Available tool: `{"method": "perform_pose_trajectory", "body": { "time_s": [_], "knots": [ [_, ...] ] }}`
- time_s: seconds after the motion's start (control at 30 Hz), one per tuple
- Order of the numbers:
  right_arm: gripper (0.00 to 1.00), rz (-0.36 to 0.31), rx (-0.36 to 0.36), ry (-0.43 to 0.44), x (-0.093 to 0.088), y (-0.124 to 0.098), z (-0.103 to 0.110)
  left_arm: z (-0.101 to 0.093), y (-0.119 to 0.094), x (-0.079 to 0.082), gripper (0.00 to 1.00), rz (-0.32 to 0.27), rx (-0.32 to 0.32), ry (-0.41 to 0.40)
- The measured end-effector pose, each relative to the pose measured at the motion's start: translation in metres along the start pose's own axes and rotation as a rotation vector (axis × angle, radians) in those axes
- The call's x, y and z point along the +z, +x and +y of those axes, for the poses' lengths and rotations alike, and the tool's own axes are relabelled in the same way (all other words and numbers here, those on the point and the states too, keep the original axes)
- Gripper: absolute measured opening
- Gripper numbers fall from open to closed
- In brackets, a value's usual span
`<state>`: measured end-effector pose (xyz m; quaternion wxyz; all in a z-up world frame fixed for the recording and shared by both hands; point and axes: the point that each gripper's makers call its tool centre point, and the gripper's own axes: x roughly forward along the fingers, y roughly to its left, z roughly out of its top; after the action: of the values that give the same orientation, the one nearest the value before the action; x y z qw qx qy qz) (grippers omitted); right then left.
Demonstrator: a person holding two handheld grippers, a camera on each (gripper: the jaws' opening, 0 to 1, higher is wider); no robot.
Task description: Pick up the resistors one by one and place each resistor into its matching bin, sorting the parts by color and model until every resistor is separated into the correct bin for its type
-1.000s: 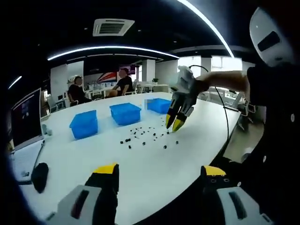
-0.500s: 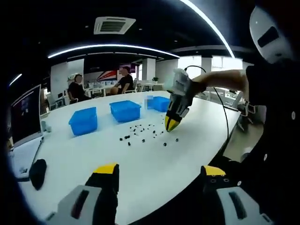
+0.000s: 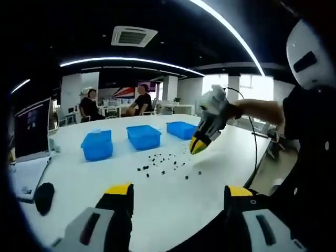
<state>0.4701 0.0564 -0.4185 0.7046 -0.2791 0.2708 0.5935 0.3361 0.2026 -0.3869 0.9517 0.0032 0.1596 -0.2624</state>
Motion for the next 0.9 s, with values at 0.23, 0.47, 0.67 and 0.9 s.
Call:
{"method": "perform_pose_trajectory", "body": {
  "time_s": [0.23,0.47,0.67,0.9],
  "knots": [
    [0.07,-0.405,-0.248,0.090,0.045,-0.069,-0.018,0.012,-0.001,0.036,0.70,-0.149,0.082,0.010],
    [0.07,-0.765,-0.452,0.196,0.076,-0.123,-0.018,0.030,-0.007,0.044,0.70,-0.195,0.196,0.016],
    [0.07,-0.809,-0.418,0.199,0.107,-0.109,-0.030,0.037,-0.012,0.037,0.70,-0.162,0.268,0.077],
    [0.07,-0.784,-0.377,0.146,0.159,-0.061,-0.060,0.046,-0.022,0.034,0.70,-0.172,0.316,0.058]
  ]
}}
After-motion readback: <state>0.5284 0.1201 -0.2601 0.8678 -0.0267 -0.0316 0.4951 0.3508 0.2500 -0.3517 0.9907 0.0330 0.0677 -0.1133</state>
